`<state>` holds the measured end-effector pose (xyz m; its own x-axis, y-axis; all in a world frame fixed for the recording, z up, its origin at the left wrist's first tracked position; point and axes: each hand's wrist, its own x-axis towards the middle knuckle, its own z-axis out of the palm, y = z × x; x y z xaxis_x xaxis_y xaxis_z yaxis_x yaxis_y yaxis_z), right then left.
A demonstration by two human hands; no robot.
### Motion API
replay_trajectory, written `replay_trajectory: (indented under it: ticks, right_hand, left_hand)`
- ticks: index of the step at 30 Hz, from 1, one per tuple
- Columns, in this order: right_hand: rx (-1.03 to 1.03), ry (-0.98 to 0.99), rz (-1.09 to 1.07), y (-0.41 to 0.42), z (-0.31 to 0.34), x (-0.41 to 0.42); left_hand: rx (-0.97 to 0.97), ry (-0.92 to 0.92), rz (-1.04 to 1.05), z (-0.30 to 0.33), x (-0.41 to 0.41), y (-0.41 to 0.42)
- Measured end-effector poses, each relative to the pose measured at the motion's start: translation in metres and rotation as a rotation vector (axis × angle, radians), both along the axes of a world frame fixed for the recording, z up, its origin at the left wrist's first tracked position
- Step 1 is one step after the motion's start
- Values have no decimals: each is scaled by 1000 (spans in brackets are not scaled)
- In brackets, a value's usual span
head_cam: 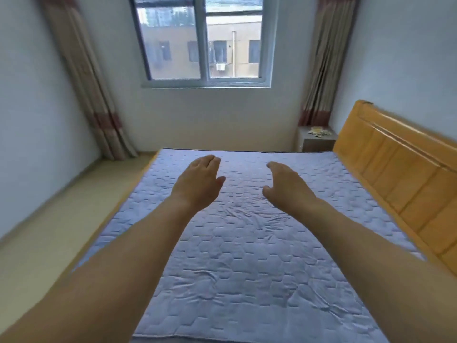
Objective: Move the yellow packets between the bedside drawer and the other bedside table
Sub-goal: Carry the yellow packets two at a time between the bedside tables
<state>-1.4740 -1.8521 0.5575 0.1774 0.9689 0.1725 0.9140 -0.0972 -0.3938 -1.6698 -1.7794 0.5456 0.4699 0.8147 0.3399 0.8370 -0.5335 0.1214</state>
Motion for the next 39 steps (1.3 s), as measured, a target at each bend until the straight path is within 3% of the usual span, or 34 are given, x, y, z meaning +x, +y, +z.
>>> replay_trajectory:
  ticks: [7,13,22,32,39]
  right_hand:
    - [-2,38,362,93,-5,-293]
    - [3,86,593,140,-4,-510]
    - [-39,63,740,257,-36,-715]
    - [-6,115,758,456,-12,-901]
    - [-45,96,713,586,-17,-1010]
  left_hand:
    - [-57,-77,388,2,-310,18]
    - [-63,-152,611,14,-521,13]
    - [-129,-147,764,-17,-722,94]
    - [-103,-16,815,24,-913,276]
    - [-131,41,757,18,-1034,416]
